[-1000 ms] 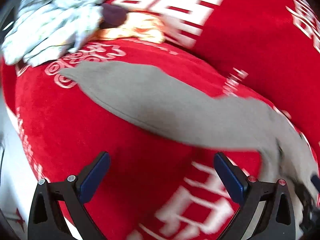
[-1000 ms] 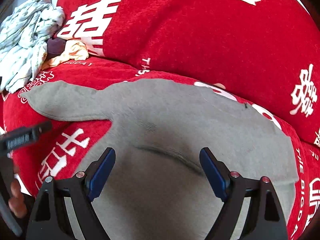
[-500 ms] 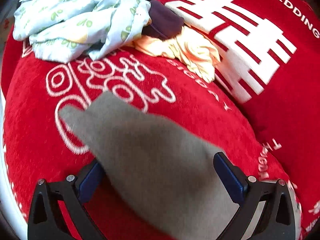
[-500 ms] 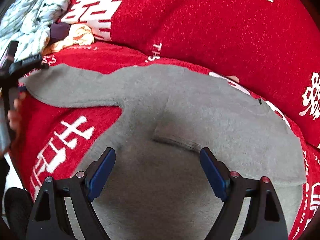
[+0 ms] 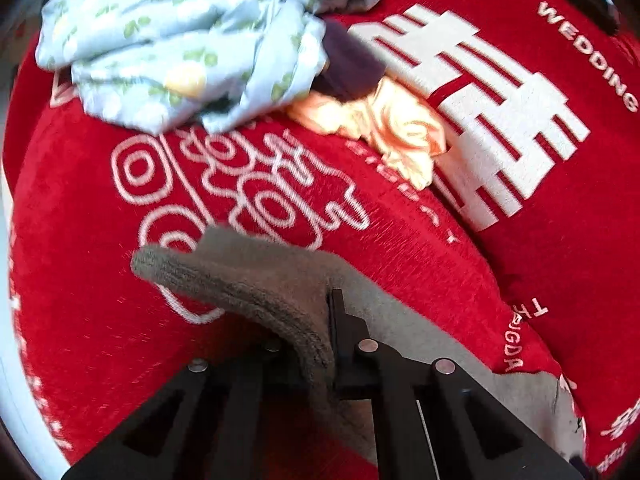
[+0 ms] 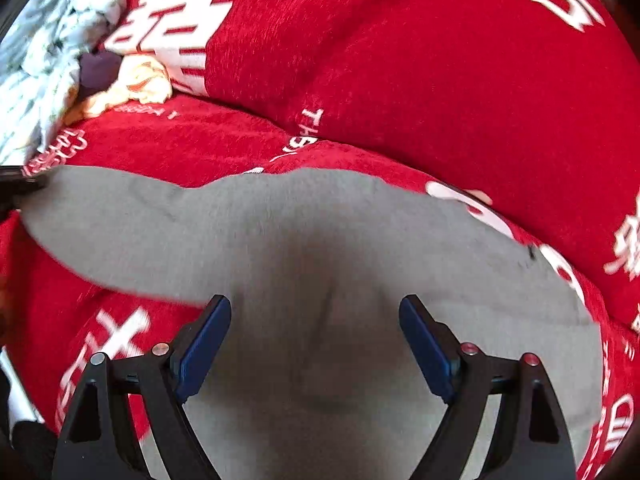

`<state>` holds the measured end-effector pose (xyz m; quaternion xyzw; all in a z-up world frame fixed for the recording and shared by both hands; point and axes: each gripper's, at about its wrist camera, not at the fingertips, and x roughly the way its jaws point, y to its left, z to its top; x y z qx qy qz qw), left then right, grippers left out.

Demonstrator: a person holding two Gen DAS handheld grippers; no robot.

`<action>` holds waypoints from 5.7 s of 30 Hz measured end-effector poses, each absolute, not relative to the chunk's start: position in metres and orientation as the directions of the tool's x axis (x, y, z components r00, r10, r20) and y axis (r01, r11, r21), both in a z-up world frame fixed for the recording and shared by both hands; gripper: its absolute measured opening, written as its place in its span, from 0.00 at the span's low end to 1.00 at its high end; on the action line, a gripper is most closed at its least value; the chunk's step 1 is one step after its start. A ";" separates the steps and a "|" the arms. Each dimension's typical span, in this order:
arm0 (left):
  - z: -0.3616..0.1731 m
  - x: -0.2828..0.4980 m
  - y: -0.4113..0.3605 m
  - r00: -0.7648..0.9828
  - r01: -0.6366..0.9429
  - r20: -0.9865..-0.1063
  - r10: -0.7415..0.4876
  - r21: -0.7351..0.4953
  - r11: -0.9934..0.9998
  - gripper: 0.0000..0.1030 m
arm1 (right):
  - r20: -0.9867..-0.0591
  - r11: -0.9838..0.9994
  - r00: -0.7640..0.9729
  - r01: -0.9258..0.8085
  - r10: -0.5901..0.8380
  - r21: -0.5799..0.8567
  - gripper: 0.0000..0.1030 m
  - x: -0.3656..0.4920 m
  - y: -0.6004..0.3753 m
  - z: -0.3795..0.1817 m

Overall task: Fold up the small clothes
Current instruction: 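Close the left gripper on the sleeve cuff, then carry the sleeve with the left gripper across the body toward the right gripper, then open the left gripper to lay the sleeve flat on the body, then pinch and straighten the folded sleeve edge with the right gripper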

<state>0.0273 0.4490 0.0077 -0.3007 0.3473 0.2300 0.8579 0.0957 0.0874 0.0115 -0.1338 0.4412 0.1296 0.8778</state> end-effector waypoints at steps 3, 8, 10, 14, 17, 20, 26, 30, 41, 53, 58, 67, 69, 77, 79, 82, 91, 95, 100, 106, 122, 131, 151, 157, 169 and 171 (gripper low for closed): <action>0.018 0.026 0.442 0.656 -0.590 -0.726 0.209 -0.319 0.742 0.07 | -0.815 0.924 0.576 -0.339 0.057 -0.176 0.86 0.120 0.110 0.000; 0.024 0.018 0.440 0.662 -0.593 -0.715 0.226 -0.315 0.741 0.07 | -0.841 0.918 0.539 -0.359 0.056 -0.169 0.86 0.128 0.143 -0.020; 0.026 0.018 0.437 0.653 -0.593 -0.719 0.236 -0.293 0.750 0.07 | -0.841 0.891 0.532 -0.423 0.097 -0.165 0.86 0.118 0.162 -0.022; 0.037 0.016 0.428 0.648 -0.584 -0.722 0.242 -0.268 0.767 0.07 | -0.826 0.852 0.537 -0.503 0.174 -0.147 0.86 0.099 0.172 -0.010; 0.048 0.021 0.412 0.647 -0.559 -0.732 0.214 -0.265 0.786 0.07 | -0.816 0.882 0.554 -0.454 0.166 -0.128 0.86 0.096 0.147 0.001; 0.052 0.032 0.389 0.638 -0.522 -0.749 0.179 -0.251 0.815 0.07 | -0.818 0.921 0.556 -0.379 0.147 -0.092 0.86 0.099 0.109 0.006; 0.063 0.051 0.318 0.629 -0.431 -0.764 0.140 -0.193 0.882 0.07 | -0.814 0.958 0.570 -0.280 0.109 -0.068 0.86 0.091 0.041 0.012; 0.071 0.061 0.271 0.621 -0.369 -0.774 0.122 -0.152 0.917 0.07 | -0.806 0.969 0.582 -0.243 0.107 -0.048 0.86 0.082 0.009 0.015; 0.074 0.083 0.156 0.588 -0.262 -0.805 0.076 -0.101 0.960 0.06 | -0.805 0.992 0.590 -0.124 0.066 -0.010 0.86 0.055 -0.084 0.001; 0.075 0.099 0.060 0.565 -0.161 -0.824 0.054 -0.046 0.986 0.06 | -0.806 0.999 0.592 -0.032 0.032 0.016 0.86 0.037 -0.153 -0.005; 0.073 0.097 0.021 0.562 -0.101 -0.826 0.046 -0.014 0.995 0.06 | -0.799 1.000 0.600 -0.020 0.031 0.024 0.86 0.033 -0.165 -0.001; 0.073 0.092 -0.037 0.556 -0.015 -0.831 0.020 0.014 1.000 0.06 | -0.820 1.000 0.573 -0.004 0.019 0.021 0.86 0.033 -0.199 0.005; 0.076 0.090 -0.048 0.559 0.004 -0.829 0.014 0.019 1.000 0.06 | -0.820 1.000 0.572 0.005 0.020 0.027 0.86 0.033 -0.205 0.004; 0.080 0.083 -0.100 0.558 0.087 -0.830 -0.013 0.043 0.995 0.06 | -0.812 0.998 0.583 0.033 0.025 0.054 0.86 0.032 -0.234 0.005; 0.079 0.083 -0.112 0.557 0.104 -0.830 -0.018 0.048 0.993 0.06 | -0.810 0.997 0.585 0.042 0.023 0.059 0.86 0.032 -0.241 0.007; 0.076 0.082 -0.126 0.548 0.121 -0.836 -0.026 0.049 0.991 0.06 | -0.808 0.995 0.588 0.061 0.024 0.074 0.86 0.032 -0.253 0.008; 0.056 0.088 -0.155 0.499 0.155 -0.866 -0.045 0.038 0.987 0.06 | -0.803 0.991 0.594 0.084 0.032 0.102 0.86 0.032 -0.272 0.010; 0.047 0.092 -0.158 0.467 0.157 -0.882 -0.062 0.014 0.988 0.06 | -0.808 0.991 0.588 0.084 0.035 0.103 0.86 0.031 -0.275 0.008; 0.043 0.093 -0.165 0.458 0.200 -0.883 -0.100 -0.008 0.980 0.06 | -0.810 0.993 0.586 0.076 0.029 0.091 0.86 0.028 -0.277 0.006; 0.036 0.094 -0.168 0.448 0.221 -0.887 -0.116 -0.016 0.975 0.07 | -0.812 0.994 0.584 0.073 0.025 0.083 0.86 0.025 -0.278 0.003; 0.024 0.100 -0.157 0.330 0.270 -0.904 -0.270 -0.184 0.945 0.82 | -0.818 0.996 0.575 0.057 0.027 0.073 0.86 0.018 -0.276 -0.002; 0.032 0.087 -0.144 0.341 0.293 -0.883 -0.322 -0.226 0.929 0.64 | -0.816 0.995 0.577 0.062 0.023 0.072 0.86 0.011 -0.273 0.000; 0.040 0.081 -0.066 0.344 0.283 -0.827 -0.445 -0.361 0.889 0.65 | -0.744 0.963 0.618 -0.094 0.255 0.252 0.86 0.034 -0.236 0.004; 0.043 0.080 -0.046 0.373 0.275 -0.822 -0.431 -0.346 0.897 0.65 | -0.762 0.971 0.605 -0.096 0.231 0.219 0.86 0.043 -0.226 0.002; 0.022 0.092 0.010 0.396 0.136 -0.853 -0.341 -0.312 0.940 0.65 | -0.735 0.938 0.621 -0.001 0.272 0.346 0.07 0.063 -0.259 -0.003; 0.022 0.093 0.006 0.399 0.144 -0.857 -0.327 -0.294 0.945 0.65 | -0.732 0.941 0.631 0.007 0.258 0.338 0.07 0.062 -0.261 -0.002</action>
